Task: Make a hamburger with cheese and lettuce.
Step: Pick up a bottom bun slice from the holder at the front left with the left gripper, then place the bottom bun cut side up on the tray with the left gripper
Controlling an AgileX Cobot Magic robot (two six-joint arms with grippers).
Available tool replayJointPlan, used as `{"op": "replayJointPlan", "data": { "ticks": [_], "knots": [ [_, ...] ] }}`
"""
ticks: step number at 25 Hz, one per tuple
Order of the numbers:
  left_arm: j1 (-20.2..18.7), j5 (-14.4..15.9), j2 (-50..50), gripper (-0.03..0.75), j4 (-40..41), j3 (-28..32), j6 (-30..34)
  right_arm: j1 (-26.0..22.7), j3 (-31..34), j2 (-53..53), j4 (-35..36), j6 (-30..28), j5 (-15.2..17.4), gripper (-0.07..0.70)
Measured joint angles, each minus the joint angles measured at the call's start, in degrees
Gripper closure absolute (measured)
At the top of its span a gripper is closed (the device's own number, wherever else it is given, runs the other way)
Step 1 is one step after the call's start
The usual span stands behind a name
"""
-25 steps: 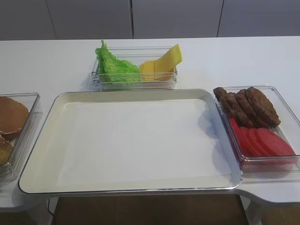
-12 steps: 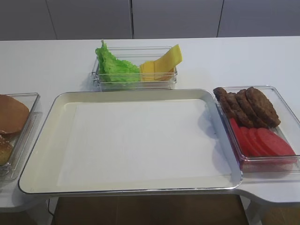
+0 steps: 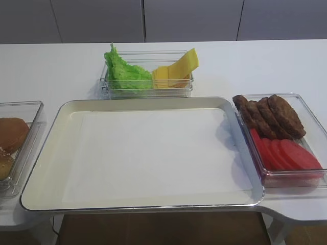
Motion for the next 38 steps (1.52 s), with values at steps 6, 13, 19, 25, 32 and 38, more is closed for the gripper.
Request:
{"op": "replayJointPlan", "data": {
  "ticks": [6,13,19,25,32,38],
  "knots": [
    [-7.6,0.0,0.0,0.577,0.3,-2.1,6.4,0.0,0.0,0.0,0.0,0.0,0.0,0.24],
    [-21.3,0.1,0.0,0.577,0.3,-2.7,14.9,0.0,0.0,0.0,0.0,0.0,0.0,0.24],
    [-32.5,0.1,0.0,0.577,0.3,-2.7,19.0,0.0,0.0,0.0,0.0,0.0,0.0,0.24],
    [-43.8,-7.0,0.7,0.579,0.5,-2.8,23.5,0.0,0.0,0.0,0.0,0.0,0.0,0.24],
    [-52.0,-17.4,6.3,0.58,8.8,-2.8,25.5,0.0,0.0,0.0,0.0,0.0,0.0,0.24],
    [-56.4,-19.5,11.0,0.58,17.9,-2.8,25.5,0.0,0.0,0.0,0.0,0.0,0.0,0.24]
  ]
}}
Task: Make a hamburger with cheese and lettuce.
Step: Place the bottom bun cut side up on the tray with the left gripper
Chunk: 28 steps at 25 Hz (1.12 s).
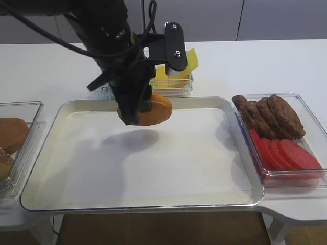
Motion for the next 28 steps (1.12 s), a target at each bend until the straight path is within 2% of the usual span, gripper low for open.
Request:
{"op": "replayJointPlan", "data": {
  "ticks": [6,28],
  "knots": [
    [-0.7,-0.6,1.2,0.58,2.6,-0.2,-0.1,0.0,0.0,0.0,0.0,0.0,0.0,0.24],
    [-0.8,-0.7,1.7,0.58,1.5,-0.2,-0.1,0.0,0.0,0.0,0.0,0.0,0.0,0.24]
  ]
}}
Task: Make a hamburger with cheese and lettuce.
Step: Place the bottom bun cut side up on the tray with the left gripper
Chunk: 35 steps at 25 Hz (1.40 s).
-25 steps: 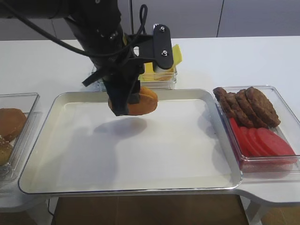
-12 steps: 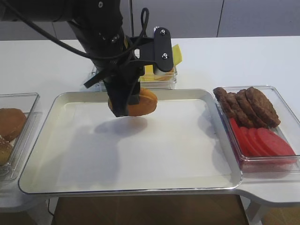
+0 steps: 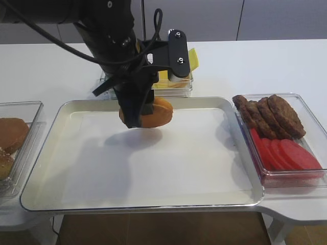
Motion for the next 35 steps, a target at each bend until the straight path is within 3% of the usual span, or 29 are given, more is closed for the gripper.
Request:
{"op": "replayJointPlan", "data": {
  "ticks": [35],
  "knots": [
    [-0.3,-0.6,1.2,0.58,-2.3,0.0,0.1,0.0,0.0,0.0,0.0,0.0,0.0,0.24]
  ]
}}
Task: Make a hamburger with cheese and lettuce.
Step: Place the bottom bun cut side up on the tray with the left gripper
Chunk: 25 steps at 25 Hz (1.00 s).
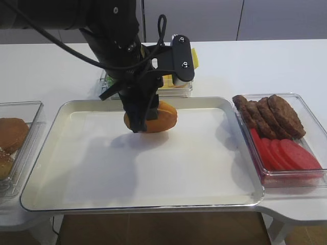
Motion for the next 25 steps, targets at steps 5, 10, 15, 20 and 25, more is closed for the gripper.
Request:
{"op": "replayJointPlan", "data": {
  "ticks": [5,10,15,20,25],
  "knots": [
    [0.0,1.1,0.0,0.58,0.0,0.0,0.0,0.0,0.0,0.0,0.0,0.0,0.0,0.24],
    [0.0,1.5,0.0,0.58,-0.7,0.0,0.0,0.0,0.0,0.0,0.0,0.0,0.0,0.24],
    [0.0,1.7,0.0,0.555,-2.4,-0.1,-0.1,0.0,0.0,0.0,0.0,0.0,0.0,0.24],
    [0.0,3.1,0.0,0.443,-4.1,-0.1,-1.1,0.0,0.0,0.0,0.0,0.0,0.0,0.24],
    [0.0,5.1,0.0,0.348,-5.2,-0.1,-1.6,0.0,0.0,0.0,0.0,0.0,0.0,0.24]
  ]
}}
